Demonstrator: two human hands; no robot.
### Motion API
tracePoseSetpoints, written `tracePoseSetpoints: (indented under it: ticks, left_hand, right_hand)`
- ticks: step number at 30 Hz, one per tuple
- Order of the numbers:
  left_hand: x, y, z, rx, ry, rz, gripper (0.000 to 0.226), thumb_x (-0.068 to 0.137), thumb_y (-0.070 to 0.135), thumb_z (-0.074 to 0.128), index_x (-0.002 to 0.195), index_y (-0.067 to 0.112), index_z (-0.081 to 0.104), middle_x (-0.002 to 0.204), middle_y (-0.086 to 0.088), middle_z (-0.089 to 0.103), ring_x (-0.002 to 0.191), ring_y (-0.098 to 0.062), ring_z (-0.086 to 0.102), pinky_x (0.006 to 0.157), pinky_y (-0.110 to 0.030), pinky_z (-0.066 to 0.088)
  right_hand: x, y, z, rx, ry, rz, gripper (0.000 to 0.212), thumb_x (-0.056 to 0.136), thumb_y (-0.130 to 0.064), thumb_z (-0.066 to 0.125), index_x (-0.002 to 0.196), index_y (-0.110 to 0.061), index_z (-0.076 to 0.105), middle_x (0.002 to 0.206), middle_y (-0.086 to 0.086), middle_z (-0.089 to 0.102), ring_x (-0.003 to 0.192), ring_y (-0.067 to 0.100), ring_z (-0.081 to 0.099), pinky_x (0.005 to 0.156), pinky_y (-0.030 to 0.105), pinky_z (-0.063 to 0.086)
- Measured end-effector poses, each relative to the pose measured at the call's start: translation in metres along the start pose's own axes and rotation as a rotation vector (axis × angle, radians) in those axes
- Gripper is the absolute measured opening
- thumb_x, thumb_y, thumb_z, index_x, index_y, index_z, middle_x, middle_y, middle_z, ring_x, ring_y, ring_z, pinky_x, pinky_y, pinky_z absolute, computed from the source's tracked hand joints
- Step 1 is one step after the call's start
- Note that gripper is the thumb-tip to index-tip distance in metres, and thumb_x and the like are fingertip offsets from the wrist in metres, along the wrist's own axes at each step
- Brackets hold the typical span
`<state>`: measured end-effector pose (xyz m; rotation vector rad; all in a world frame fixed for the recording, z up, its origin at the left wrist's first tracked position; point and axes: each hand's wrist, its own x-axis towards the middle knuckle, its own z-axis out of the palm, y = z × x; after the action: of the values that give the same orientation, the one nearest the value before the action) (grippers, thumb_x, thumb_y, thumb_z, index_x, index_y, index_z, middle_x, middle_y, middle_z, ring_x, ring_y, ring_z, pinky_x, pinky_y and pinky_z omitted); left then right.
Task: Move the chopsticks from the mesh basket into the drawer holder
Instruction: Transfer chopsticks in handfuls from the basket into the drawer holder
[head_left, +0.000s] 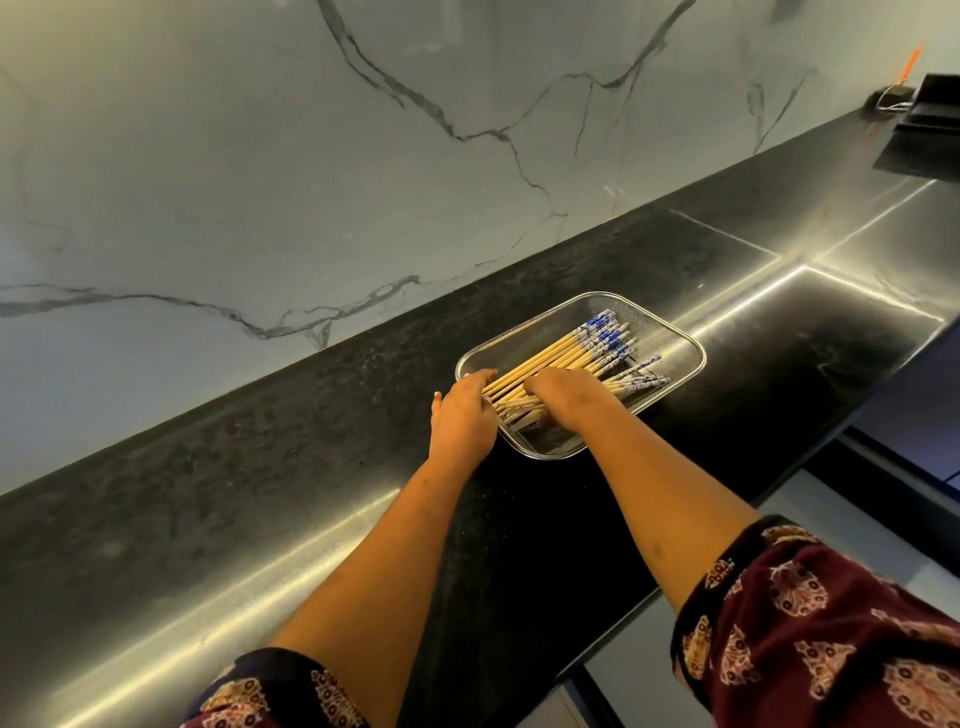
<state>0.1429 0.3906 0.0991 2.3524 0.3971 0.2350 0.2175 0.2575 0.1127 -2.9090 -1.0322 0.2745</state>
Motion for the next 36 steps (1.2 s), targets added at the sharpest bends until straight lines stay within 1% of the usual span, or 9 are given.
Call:
tracePoseSetpoints:
  ticks: [4, 8, 12, 16, 18, 21, 26, 30, 36]
  left_hand:
    - [-0.001, 0.001, 0.0, -0.107, 0.041, -0.062, 0.041, 0.094, 0.006, 0.038, 0.13, 0.022, 0.05, 0.136, -0.006, 0.052, 0.126, -0.025, 0.045, 0.115, -0.051, 0.019]
    - [-0.001, 0.005, -0.003, -0.232, 0.046, -0.087, 0.043, 0.091, 0.001, 0.041, 0.129, 0.019, 0.051, 0.132, -0.01, 0.054, 0.123, -0.026, 0.049, 0.11, -0.052, 0.03]
    - [-0.002, 0.018, -0.011, -0.408, -0.022, -0.097, 0.048, 0.091, 0.004, 0.048, 0.135, 0.019, 0.043, 0.142, -0.006, 0.044, 0.131, -0.023, 0.039, 0.111, -0.037, 0.029]
    - [-0.001, 0.038, -0.033, -0.61, -0.169, -0.035, 0.054, 0.092, 0.021, 0.054, 0.141, 0.021, 0.033, 0.143, -0.001, 0.041, 0.125, -0.013, 0.043, 0.099, -0.028, 0.036]
    - [-0.003, 0.046, -0.047, -0.652, -0.229, 0.03, 0.042, 0.093, 0.023, 0.052, 0.134, 0.019, 0.042, 0.126, 0.005, 0.054, 0.104, -0.001, 0.055, 0.089, -0.018, 0.043]
    - [-0.007, 0.052, -0.066, -0.628, -0.27, 0.079, 0.021, 0.095, 0.024, 0.047, 0.112, 0.017, 0.059, 0.099, -0.001, 0.065, 0.088, -0.012, 0.06, 0.083, -0.03, 0.045]
    - [-0.021, 0.034, -0.088, -0.692, -0.309, 0.082, 0.024, 0.093, 0.027, 0.05, 0.11, 0.015, 0.061, 0.11, -0.009, 0.066, 0.106, -0.023, 0.062, 0.095, -0.04, 0.048]
    - [-0.027, 0.005, -0.094, -0.627, -0.144, -0.017, 0.023, 0.091, 0.016, 0.054, 0.113, 0.01, 0.06, 0.102, -0.01, 0.067, 0.093, -0.024, 0.064, 0.087, -0.044, 0.051]
    - [-0.037, -0.036, -0.091, -0.628, -0.018, -0.092, 0.021, 0.091, 0.007, 0.052, 0.109, 0.01, 0.062, 0.099, -0.007, 0.067, 0.092, -0.017, 0.065, 0.081, -0.027, 0.053]
  right_hand:
    - [-0.001, 0.006, -0.009, 0.056, 0.085, -0.043, 0.02, 0.095, -0.017, 0.049, 0.11, -0.01, 0.06, 0.117, 0.013, 0.057, 0.1, 0.03, 0.059, 0.082, 0.037, 0.048]
    - [0.006, 0.006, -0.027, 0.024, 0.302, -0.092, 0.018, 0.094, -0.019, 0.051, 0.108, -0.014, 0.062, 0.105, 0.013, 0.058, 0.099, 0.029, 0.055, 0.078, 0.037, 0.047]
    - [0.015, -0.011, -0.058, 0.549, 0.431, -0.012, 0.022, 0.098, -0.025, 0.046, 0.108, -0.012, 0.06, 0.088, 0.006, 0.063, 0.076, 0.016, 0.06, 0.071, 0.031, 0.051]
    - [0.018, -0.036, -0.095, 1.162, 0.524, 0.012, 0.023, 0.097, -0.034, 0.046, 0.081, -0.02, 0.052, 0.065, -0.001, 0.053, 0.052, 0.008, 0.052, 0.054, 0.02, 0.049]
    - [0.017, -0.044, -0.11, 1.434, 0.537, 0.025, 0.023, 0.095, -0.036, 0.05, 0.081, -0.019, 0.052, 0.063, -0.003, 0.049, 0.045, 0.004, 0.045, 0.048, 0.018, 0.046]
    - [0.016, -0.058, -0.124, 1.734, 0.423, -0.038, 0.022, 0.091, -0.034, 0.058, 0.081, -0.016, 0.05, 0.059, -0.004, 0.047, 0.04, 0.002, 0.041, 0.042, 0.016, 0.043]
    - [0.017, -0.09, -0.115, 1.721, 0.39, -0.077, 0.015, 0.09, -0.031, 0.06, 0.086, -0.019, 0.053, 0.063, -0.003, 0.054, 0.041, 0.002, 0.046, 0.045, 0.018, 0.047]
    - [0.021, -0.119, -0.094, 1.662, 0.318, -0.068, 0.007, 0.092, -0.03, 0.057, 0.09, -0.023, 0.054, 0.07, 0.0, 0.063, 0.048, 0.005, 0.057, 0.051, 0.021, 0.053]
    - [0.023, -0.149, -0.061, 1.626, 0.223, -0.119, 0.014, 0.099, -0.028, 0.045, 0.096, -0.023, 0.058, 0.081, -0.002, 0.071, 0.069, 0.009, 0.067, 0.066, 0.022, 0.057]
